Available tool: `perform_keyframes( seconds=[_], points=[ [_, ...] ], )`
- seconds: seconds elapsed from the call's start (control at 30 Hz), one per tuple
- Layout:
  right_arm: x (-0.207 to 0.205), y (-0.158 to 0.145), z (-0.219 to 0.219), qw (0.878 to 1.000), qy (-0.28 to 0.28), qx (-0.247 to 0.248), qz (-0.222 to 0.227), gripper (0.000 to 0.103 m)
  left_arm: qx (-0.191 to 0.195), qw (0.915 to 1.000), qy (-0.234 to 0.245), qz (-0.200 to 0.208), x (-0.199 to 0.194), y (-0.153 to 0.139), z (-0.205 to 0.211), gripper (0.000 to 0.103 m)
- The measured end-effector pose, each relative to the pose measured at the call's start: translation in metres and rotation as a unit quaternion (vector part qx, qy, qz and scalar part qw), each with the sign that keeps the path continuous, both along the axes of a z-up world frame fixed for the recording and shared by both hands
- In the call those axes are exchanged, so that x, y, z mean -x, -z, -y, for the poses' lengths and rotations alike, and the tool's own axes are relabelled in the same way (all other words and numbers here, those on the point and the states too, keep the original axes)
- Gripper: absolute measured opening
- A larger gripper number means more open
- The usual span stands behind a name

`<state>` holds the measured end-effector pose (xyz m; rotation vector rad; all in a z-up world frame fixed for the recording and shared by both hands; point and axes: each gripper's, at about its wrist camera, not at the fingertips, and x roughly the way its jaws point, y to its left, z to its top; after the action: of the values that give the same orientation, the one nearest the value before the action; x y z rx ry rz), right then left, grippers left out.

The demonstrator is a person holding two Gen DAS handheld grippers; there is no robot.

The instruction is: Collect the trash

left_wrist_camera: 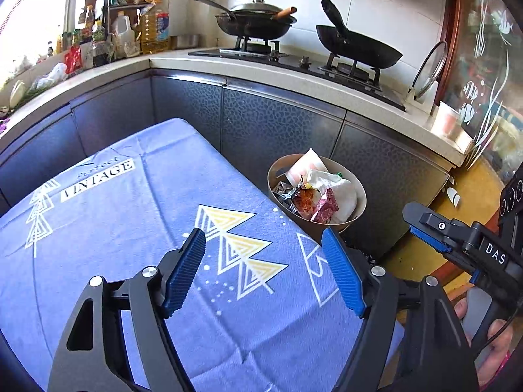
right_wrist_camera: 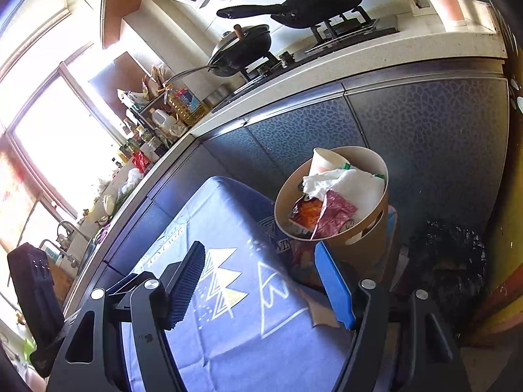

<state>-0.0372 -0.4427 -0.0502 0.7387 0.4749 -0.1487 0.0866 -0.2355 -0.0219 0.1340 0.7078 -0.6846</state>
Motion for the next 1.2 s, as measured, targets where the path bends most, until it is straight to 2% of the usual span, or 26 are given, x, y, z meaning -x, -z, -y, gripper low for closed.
perform_keyframes(
  seconds=[0.1, 0.27, 0.43, 0.57, 0.63, 0.87, 1.03, 1.2],
  points=[
    [0.005, -0.006, -0.008, 1.0, -0.004, -0.009, 0.003, 0.071, 0.0, 0.9999, -0.002, 0.012, 0.009, -0.006, -0.012, 0.078],
    [0.015, -0.014, -0.019, 1.0, 0.0, -0.015, 0.005, 0.078, -0.002, 0.9995, -0.008, 0.03, 0.023, -0.012, -0.025, 0.085],
    [0.018, -0.015, -0.026, 1.0, 0.004, -0.026, 0.002, 0.085, -0.01, 0.9991, -0.018, 0.036, 0.03, -0.012, -0.034, 0.097],
    [0.021, -0.018, -0.029, 1.0, 0.005, -0.025, 0.003, 0.087, -0.015, 0.9986, -0.033, 0.039, 0.032, -0.014, -0.041, 0.097],
    [0.023, -0.02, -0.031, 1.0, 0.007, -0.017, 0.003, 0.093, -0.026, 0.998, -0.04, 0.042, 0.034, -0.016, -0.04, 0.097],
    [0.023, -0.018, -0.034, 1.0, 0.009, -0.013, -0.014, 0.095, -0.037, 0.9972, -0.053, 0.039, 0.038, -0.015, -0.046, 0.097],
    [0.025, -0.018, -0.033, 1.0, 0.02, -0.018, -0.015, 0.097, -0.03, 0.9977, -0.054, 0.027, 0.04, -0.014, -0.048, 0.097],
    [0.025, -0.018, -0.035, 0.999, 0.018, -0.019, -0.02, 0.098, -0.054, 0.9951, -0.058, 0.059, 0.049, -0.017, -0.044, 0.097]
  ],
)
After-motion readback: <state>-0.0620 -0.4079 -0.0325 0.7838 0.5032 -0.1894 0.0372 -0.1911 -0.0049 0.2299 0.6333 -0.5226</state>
